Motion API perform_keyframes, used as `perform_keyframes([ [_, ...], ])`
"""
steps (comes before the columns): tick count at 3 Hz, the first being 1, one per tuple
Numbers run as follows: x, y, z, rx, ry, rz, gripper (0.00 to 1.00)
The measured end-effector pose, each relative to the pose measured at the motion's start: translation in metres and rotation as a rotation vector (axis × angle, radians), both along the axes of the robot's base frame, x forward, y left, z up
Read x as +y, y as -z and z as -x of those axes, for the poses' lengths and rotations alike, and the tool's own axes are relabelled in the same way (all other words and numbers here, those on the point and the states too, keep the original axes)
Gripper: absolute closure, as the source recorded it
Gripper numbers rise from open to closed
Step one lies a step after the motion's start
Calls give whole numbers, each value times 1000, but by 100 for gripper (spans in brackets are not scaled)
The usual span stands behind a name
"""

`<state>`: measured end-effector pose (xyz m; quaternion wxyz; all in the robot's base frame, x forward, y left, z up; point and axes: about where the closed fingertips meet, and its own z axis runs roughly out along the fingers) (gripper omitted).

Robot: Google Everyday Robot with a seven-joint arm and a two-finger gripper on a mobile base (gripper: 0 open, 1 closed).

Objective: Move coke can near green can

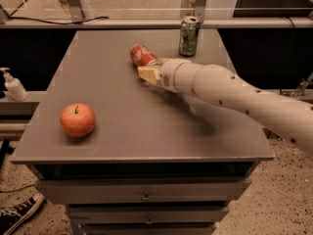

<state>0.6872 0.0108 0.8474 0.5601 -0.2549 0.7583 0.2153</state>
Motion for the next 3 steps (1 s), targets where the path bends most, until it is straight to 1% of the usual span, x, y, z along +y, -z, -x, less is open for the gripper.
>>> perform_keyframes([
  [1, -56, -6, 12, 6, 56, 38, 100],
  [2, -103, -5, 23, 30, 109, 80, 100],
  [3, -142, 2, 28, 62, 165, 107, 100],
])
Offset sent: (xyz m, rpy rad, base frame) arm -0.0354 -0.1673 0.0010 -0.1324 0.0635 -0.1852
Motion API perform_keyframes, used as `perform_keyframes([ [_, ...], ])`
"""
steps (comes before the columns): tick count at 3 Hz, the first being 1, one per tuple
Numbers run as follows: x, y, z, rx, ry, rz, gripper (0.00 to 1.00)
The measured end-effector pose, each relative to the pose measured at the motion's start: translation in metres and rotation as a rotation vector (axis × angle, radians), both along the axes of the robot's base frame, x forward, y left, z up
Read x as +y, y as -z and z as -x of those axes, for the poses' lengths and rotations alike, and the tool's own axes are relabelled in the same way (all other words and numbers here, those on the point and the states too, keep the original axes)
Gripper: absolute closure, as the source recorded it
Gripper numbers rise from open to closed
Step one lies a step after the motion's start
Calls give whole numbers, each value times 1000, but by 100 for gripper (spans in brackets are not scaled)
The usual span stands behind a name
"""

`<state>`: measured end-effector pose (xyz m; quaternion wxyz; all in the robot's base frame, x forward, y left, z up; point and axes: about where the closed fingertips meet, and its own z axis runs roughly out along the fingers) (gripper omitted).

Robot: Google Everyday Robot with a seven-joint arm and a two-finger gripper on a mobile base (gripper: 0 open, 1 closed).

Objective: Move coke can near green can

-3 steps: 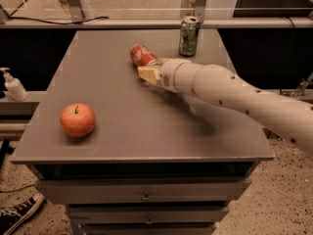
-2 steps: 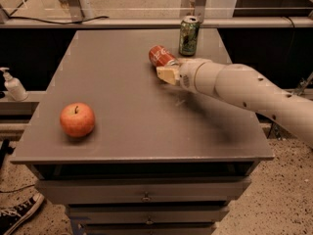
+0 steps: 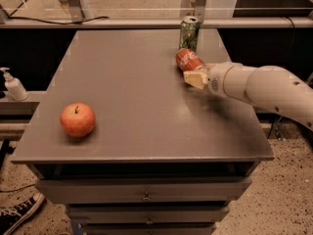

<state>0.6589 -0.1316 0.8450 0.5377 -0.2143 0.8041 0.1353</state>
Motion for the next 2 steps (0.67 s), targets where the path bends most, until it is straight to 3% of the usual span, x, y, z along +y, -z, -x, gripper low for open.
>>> perform_keyframes([
  [1, -30, 4, 0, 21, 46, 14, 100],
  [2, -38, 4, -6, 24, 53, 18, 100],
])
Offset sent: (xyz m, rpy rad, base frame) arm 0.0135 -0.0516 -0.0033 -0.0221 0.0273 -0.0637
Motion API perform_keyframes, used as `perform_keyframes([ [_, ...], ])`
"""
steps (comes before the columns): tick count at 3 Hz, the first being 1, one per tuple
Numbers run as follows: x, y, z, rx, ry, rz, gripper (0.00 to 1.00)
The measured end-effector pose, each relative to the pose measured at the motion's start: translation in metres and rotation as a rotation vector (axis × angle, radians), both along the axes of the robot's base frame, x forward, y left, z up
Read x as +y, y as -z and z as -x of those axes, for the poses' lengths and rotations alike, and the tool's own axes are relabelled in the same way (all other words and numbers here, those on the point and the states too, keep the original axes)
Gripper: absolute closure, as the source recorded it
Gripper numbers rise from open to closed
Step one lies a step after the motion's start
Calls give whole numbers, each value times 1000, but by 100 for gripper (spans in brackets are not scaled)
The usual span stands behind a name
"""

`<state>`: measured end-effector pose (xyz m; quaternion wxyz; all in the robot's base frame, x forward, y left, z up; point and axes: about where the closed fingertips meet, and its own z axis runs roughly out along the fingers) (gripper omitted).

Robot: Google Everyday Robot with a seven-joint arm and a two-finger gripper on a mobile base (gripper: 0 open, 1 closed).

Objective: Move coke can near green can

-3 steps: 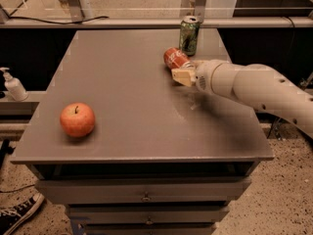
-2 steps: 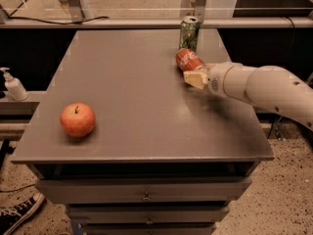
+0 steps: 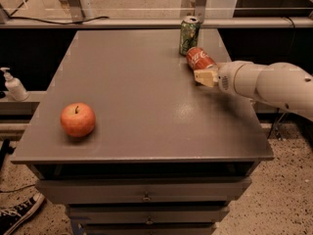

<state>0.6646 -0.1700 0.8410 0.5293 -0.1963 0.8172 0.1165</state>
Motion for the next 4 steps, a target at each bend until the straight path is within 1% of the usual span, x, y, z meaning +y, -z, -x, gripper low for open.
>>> perform_keyframes([
  [1, 8, -2, -11, -3, -26, -4, 100],
  [2, 22, -3, -20, -1, -62, -15, 100],
  [3, 32, -2, -25, 12, -86, -28, 83],
  [4, 35, -1, -26, 20, -94, -34, 59],
])
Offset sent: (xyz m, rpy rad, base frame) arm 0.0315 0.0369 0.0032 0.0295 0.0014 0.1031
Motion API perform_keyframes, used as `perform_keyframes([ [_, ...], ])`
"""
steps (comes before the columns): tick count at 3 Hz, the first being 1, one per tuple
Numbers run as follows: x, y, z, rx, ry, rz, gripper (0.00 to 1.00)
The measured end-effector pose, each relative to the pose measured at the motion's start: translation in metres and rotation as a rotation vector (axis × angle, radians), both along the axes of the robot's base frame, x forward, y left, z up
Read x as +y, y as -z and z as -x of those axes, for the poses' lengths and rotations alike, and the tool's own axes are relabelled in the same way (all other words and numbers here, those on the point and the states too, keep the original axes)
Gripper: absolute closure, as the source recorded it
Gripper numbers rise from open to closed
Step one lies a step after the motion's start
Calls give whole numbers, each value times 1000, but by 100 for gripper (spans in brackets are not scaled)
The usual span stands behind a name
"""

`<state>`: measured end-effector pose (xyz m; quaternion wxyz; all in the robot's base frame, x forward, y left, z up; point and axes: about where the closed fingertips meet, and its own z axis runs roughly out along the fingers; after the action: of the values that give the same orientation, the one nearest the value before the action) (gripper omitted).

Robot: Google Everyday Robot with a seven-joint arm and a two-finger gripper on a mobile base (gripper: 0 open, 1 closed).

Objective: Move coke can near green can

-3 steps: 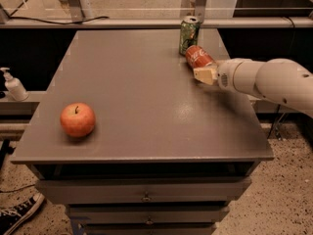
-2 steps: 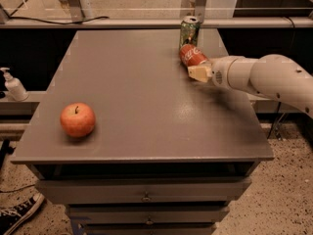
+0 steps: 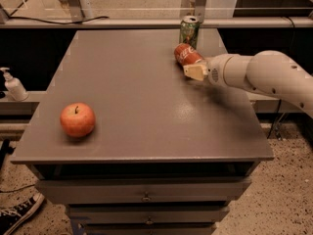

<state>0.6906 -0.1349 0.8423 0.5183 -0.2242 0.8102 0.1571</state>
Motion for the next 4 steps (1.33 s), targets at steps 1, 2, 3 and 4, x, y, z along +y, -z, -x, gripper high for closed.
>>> perform_keyframes([
  [1, 2, 0, -1, 4, -4, -3, 36],
  [2, 3, 1, 0, 8, -6, -5, 13],
  [3, 3, 2, 1, 13, -8, -8, 0],
  [4, -2, -1, 4, 10, -1, -2, 0],
])
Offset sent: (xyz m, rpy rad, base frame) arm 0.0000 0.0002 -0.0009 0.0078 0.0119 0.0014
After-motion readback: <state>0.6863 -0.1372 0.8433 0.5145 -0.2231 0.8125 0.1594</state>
